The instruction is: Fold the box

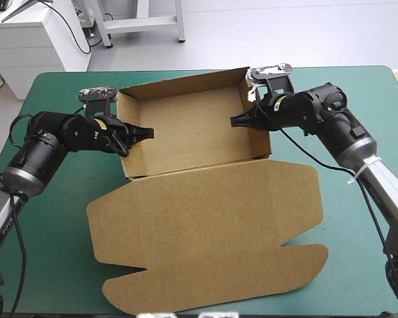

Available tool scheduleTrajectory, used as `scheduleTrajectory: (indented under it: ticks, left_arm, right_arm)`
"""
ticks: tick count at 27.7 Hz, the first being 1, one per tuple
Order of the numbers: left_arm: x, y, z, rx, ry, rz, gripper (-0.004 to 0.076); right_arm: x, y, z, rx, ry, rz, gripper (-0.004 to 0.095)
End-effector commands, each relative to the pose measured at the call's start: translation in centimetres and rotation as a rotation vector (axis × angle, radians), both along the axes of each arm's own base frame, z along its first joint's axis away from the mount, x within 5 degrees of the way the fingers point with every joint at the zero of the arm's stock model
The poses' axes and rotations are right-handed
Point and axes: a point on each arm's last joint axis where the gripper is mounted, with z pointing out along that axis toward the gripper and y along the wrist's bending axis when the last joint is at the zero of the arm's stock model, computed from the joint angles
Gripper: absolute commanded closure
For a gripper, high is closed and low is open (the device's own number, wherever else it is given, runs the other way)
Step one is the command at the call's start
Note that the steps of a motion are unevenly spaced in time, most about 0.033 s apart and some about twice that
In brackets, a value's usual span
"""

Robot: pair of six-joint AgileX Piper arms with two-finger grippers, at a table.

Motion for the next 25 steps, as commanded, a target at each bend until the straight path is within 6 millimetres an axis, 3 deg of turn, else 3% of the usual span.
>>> scheduleTrajectory:
  ticks: [1, 6, 10, 15, 25]
  left_arm:
    - [-0.3, -0.9, 2.4, -0.095, -0.124, -0.042, 0.0731]
    - [0.5, -1.9, 1.2, -0.022, -0.074, -0.078, 0.0732]
    - [1.4, -3.5, 0.3, 0.055, -0.024, -0.103, 0.0731]
    - [2.6, -5.8, -1.2, 0.091, 0.008, -0.137, 0.0731]
    - [6.1, -7.2, -8.2, 0.205, 0.167, -0.131, 0.0731]
  right_arm:
    - [-1.3, -0.2, 2.6, 0.018, -0.081, 0.033, 0.0923]
    - [-1.2, -0.6, 1.3, -0.058, 0.013, 0.001, 0.0923]
    - [-0.4, -0.4, -1.7, -0.148, 0.186, -0.005, 0.0923]
    - [1.1, 1.1, -4.8, -0.101, 0.308, 0.015, 0.0923]
    - [3.6, 2.2, -9.2, -0.130, 0.379, -0.002, 0.0923]
